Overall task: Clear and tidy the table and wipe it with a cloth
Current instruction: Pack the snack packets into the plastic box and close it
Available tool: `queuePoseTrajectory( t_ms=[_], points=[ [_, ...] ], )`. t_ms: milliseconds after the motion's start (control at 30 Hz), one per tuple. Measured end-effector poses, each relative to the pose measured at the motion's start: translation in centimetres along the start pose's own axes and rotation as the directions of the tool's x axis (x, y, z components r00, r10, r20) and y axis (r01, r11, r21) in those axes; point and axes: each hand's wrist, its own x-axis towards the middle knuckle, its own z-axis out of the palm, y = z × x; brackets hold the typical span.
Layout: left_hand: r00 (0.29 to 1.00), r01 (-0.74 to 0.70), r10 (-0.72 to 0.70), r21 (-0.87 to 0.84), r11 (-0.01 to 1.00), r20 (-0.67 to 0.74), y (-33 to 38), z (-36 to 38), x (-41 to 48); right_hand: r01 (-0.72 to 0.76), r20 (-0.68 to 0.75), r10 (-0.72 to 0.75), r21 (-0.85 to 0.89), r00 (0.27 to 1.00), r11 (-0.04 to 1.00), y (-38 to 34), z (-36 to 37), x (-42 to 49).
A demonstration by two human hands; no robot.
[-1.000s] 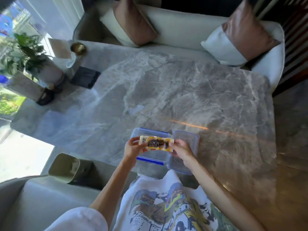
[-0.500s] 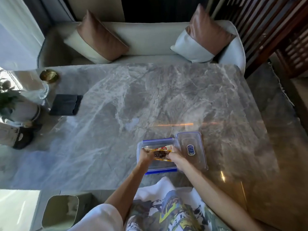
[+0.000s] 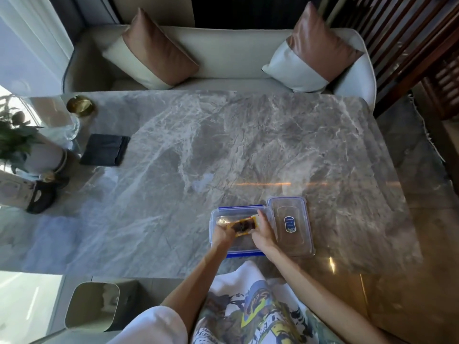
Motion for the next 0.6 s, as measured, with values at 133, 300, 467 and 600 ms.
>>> queuePoseTrajectory(
  t_ms=[133,300,467,600],
  points=[
    [1.0,0.017,-0.016,0.023,1.0,-0.022,-0.4,0.1,-0.5,-0.003,-0.028,0.002,-0.042,1.0,0.999,0.5,0.2,0.2],
    [1.0,0.003,-0.001,0.093,0.996,-0.019,-0.1,0.1,-0.5,-0.057,0.053,0.061,-0.075,0.997,0.996,0.4,-0.4,1.0],
    [1.0,0.001,-0.001,0.089,0.996,0.002,-0.1,-0.1,-0.4,-0.248,0.04,0.252,-0.091,0.967,0.965,0.2,-1.1,1.2],
    [0.999,-0.037,0.031,0.207,0.978,0.028,0.3,0.1,-0.9,-0.215,0.087,0.22,-0.069,0.972,0.974,-0.1,-1.7,0.9]
  ],
)
